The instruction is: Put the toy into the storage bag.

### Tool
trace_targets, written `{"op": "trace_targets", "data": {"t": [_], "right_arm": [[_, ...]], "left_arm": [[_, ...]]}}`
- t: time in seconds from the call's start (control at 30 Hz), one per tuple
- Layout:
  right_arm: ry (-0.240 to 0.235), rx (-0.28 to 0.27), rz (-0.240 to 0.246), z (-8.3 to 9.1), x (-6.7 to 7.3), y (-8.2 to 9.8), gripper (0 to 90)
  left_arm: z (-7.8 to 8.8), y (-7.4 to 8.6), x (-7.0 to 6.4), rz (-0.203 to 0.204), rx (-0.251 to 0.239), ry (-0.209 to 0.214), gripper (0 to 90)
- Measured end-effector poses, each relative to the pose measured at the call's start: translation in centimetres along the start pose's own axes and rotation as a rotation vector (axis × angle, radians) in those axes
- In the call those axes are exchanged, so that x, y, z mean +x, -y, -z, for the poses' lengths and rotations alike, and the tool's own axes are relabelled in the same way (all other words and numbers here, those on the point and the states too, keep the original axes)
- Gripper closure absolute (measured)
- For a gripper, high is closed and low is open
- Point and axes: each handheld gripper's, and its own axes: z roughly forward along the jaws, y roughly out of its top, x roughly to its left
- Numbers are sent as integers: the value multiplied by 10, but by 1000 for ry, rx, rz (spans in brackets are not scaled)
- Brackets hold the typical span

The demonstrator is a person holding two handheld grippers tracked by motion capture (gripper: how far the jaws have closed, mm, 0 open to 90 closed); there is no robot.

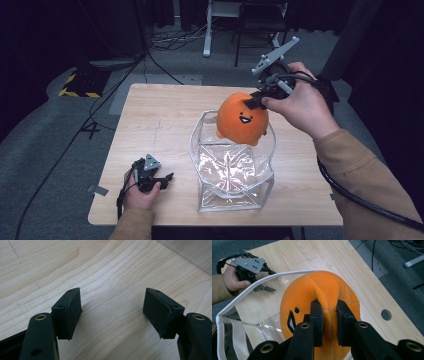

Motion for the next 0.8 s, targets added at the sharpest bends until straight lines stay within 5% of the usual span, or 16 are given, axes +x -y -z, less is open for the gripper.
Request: {"op": "trace_targets", "data": {"t": [0.33, 0.8], "right_arm": [[-52, 13, 47, -33, 11, -17, 783], [-97, 46, 38, -80, 14, -13, 782]], "left_arm": [[0, 0, 0, -2, -1, -2, 312], [0, 0, 0, 0, -4, -2, 311]]}}
